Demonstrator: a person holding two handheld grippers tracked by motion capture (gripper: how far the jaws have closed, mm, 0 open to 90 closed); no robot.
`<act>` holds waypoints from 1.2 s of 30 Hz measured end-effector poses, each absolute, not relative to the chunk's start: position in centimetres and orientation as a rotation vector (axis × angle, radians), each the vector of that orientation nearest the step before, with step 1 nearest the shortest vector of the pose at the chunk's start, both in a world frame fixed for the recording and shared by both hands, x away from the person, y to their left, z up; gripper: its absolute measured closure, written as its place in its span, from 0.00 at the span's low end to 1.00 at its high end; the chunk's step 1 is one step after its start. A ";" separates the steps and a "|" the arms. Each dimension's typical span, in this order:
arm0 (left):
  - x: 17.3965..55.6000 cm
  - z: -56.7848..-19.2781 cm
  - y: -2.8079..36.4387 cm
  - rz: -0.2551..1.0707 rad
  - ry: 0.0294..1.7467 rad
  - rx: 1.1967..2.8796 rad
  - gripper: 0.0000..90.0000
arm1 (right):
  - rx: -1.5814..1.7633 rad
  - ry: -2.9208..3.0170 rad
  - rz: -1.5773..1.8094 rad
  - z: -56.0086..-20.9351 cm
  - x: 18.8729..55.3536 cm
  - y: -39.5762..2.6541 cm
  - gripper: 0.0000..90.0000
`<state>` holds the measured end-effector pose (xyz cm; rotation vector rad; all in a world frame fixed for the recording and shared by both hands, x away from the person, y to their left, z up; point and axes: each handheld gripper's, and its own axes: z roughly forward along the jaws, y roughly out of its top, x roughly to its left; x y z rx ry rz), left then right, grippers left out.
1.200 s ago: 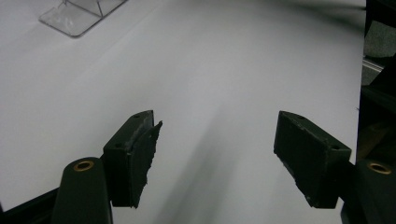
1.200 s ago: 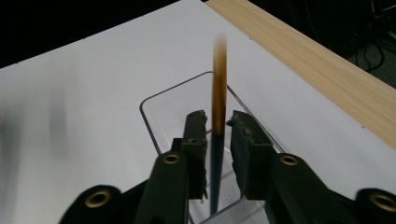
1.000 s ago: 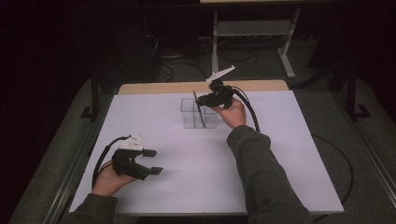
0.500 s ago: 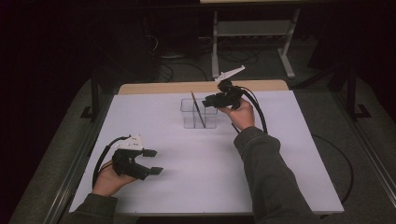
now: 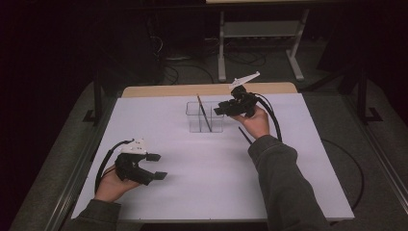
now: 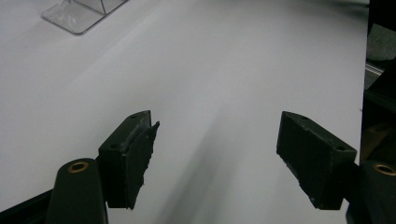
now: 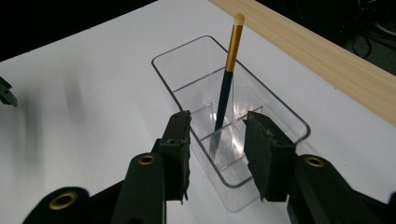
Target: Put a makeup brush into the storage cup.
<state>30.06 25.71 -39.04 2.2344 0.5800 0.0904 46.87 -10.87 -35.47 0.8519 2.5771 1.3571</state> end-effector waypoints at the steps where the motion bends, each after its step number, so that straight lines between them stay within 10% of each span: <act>1: 30.1 -39.0 25.7 0.093 0.574 2.237 0.29 | 0.853 2.573 1.355 -35.5 46.7 -11.1 0.65; 36: 30.2 -39.0 25.4 0.088 0.577 2.228 0.28 | 0.888 2.595 1.317 -36.1 44.0 -12.8 0.43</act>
